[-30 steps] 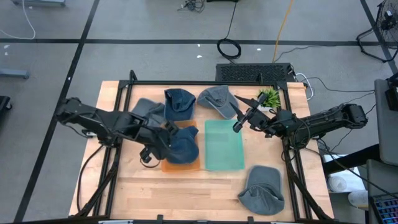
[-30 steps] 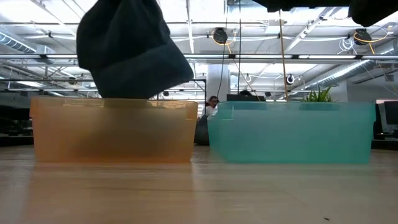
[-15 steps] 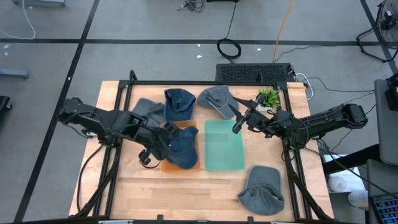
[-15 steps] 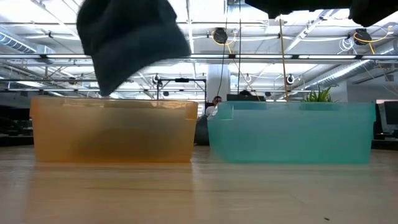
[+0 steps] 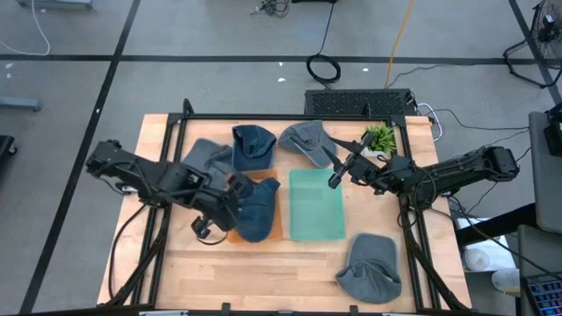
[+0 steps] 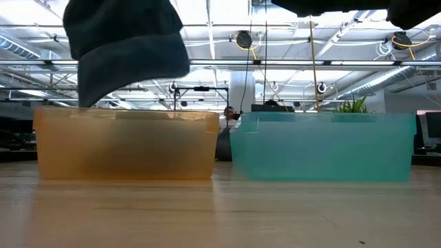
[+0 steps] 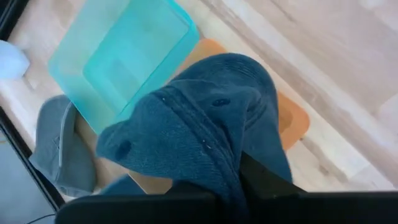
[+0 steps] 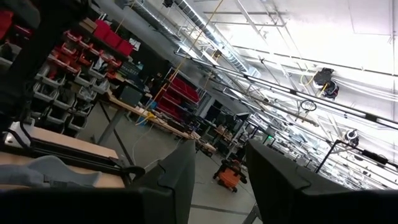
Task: Pick & Place hat
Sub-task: Put the bottom blue cap into the orange bin
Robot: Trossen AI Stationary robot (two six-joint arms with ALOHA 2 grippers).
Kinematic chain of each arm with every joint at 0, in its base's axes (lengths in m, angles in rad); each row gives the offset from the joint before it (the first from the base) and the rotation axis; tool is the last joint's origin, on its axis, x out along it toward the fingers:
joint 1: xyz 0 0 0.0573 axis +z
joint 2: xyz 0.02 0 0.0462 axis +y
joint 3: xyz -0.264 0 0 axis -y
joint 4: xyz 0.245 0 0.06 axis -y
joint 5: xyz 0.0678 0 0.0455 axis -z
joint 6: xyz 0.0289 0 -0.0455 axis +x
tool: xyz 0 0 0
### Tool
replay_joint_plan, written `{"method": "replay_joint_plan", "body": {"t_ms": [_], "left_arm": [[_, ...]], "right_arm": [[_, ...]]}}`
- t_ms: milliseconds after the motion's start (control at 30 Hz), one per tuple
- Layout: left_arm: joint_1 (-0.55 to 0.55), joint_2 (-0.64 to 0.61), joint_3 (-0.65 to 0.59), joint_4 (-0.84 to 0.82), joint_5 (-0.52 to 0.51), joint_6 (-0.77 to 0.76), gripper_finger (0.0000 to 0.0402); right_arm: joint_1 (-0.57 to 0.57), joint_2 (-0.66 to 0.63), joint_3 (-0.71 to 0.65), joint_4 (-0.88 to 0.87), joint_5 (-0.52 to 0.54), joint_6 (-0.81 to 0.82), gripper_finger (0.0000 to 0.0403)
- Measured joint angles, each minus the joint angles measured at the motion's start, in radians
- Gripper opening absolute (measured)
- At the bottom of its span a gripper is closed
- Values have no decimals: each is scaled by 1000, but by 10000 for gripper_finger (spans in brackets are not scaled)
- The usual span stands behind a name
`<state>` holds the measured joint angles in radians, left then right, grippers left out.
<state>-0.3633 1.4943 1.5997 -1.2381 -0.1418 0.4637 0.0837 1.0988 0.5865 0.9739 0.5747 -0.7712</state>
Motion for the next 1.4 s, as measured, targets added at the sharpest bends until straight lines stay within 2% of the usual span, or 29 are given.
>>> {"method": "replay_joint_plan", "body": {"t_ms": [400,633,833,967,1133,1400], "left_arm": [[109,155,0,-62,22,101,14],[168,201,0,-65,16,179,14],[222,240,0,-68,8,133,19],[253,242,0,-59,-47,33,72],[284,233,0,-43,-176,-156,159],[306,232,0,-57,-130,-250,308]], "right_arm": [[1,0,0,-37,0,0,130],[1,0,0,-44,0,0,130],[1,0,0,-60,0,5,130],[1,0,0,-97,0,51,130],[1,0,0,-133,0,76,130],[1,0,0,-150,3,76,130]]}}
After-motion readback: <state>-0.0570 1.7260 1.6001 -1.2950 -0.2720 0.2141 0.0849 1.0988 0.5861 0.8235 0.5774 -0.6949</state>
